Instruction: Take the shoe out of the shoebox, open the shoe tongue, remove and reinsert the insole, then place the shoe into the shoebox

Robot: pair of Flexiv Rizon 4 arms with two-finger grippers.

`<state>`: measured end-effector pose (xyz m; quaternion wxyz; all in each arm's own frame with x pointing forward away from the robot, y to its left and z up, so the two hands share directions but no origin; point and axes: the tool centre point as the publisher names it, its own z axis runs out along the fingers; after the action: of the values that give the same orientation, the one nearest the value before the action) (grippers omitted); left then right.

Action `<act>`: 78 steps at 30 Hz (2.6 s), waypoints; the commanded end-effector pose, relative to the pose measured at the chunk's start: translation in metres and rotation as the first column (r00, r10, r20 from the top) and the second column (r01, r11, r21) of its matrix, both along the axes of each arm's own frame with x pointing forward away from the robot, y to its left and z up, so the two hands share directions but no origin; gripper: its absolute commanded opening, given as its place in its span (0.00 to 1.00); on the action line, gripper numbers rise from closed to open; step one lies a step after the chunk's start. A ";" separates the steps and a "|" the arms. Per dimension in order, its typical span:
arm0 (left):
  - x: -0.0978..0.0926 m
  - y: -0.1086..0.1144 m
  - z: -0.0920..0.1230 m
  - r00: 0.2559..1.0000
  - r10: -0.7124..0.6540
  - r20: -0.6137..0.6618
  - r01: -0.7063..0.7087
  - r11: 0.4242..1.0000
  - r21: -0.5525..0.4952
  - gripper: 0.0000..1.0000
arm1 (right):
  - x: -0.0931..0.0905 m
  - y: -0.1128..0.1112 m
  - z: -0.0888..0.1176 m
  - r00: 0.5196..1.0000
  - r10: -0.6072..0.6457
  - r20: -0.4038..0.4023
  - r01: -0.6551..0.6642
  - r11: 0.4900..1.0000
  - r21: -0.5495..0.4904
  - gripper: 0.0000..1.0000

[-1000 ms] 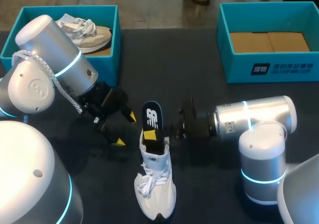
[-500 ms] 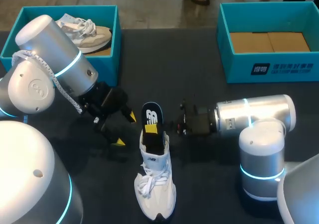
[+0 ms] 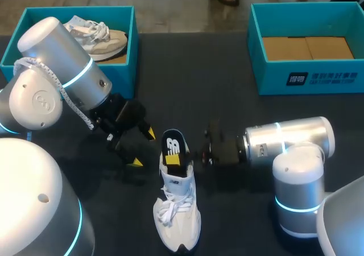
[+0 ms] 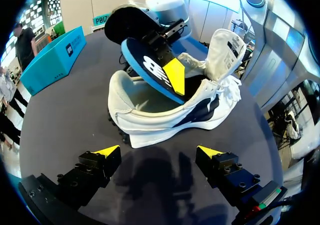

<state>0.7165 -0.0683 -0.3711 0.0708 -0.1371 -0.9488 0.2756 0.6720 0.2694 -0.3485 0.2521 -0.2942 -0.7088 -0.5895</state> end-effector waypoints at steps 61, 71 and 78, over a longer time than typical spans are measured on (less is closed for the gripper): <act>0.000 0.000 0.000 1.000 0.000 0.001 0.000 1.000 0.002 1.00 | 0.016 0.000 0.022 0.996 0.010 0.091 -0.008 1.000 -0.015 0.12; 0.000 0.000 0.000 1.000 0.000 0.001 0.000 1.000 0.002 1.00 | 0.013 0.001 0.002 1.000 0.000 0.027 0.000 1.000 -0.006 0.00; 0.000 0.000 0.000 1.000 0.000 0.001 0.000 1.000 0.002 1.00 | -0.001 -0.001 -0.004 1.000 -0.004 -0.027 0.003 1.000 -0.025 0.00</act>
<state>0.7165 -0.0683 -0.3710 0.0708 -0.1371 -0.9488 0.2756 0.6771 0.2667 -0.3524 0.2597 -0.3013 -0.7085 -0.5829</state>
